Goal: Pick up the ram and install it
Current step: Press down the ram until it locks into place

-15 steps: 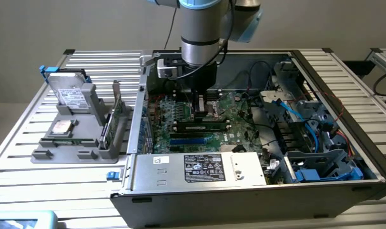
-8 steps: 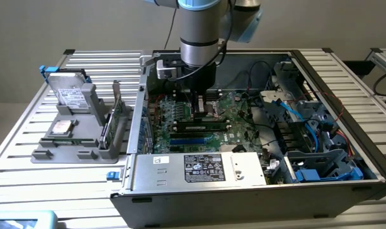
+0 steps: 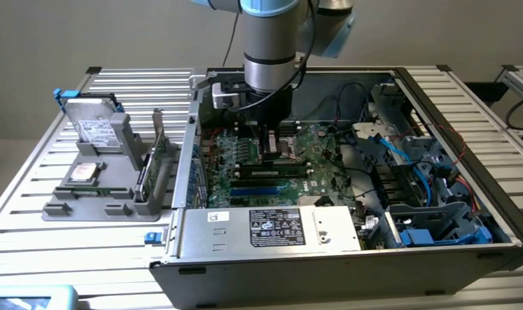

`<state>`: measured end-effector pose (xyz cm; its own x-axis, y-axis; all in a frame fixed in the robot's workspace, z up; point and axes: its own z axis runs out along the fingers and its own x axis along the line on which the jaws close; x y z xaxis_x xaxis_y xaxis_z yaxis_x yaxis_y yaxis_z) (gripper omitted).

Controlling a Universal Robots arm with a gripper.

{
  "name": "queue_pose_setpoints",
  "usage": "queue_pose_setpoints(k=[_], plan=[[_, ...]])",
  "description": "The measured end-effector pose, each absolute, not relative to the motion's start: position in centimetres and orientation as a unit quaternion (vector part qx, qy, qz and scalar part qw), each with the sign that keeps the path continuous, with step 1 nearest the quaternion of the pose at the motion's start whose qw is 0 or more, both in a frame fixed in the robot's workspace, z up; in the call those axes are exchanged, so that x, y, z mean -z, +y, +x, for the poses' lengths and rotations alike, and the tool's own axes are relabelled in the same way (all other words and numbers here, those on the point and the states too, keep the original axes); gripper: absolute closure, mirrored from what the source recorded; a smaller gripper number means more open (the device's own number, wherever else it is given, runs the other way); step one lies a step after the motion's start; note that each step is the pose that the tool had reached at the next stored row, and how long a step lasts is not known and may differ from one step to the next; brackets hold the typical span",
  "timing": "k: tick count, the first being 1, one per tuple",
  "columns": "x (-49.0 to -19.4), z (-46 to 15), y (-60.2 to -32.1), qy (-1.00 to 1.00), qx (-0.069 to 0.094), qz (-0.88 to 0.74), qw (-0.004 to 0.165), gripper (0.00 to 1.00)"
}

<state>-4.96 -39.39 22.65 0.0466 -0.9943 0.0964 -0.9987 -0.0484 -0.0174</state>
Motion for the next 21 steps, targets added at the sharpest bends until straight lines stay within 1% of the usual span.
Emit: queue_pose_setpoints(k=[9, 15, 21], plan=[[-22.5, -5.0, -39.4, -0.686, -0.041, 0.726, 0.026, 0.89], [-24.1, -4.7, -39.4, -0.686, -0.041, 0.726, 0.027, 0.89], [-24.5, -3.7, -39.4, -0.686, -0.041, 0.726, 0.027, 0.89]])
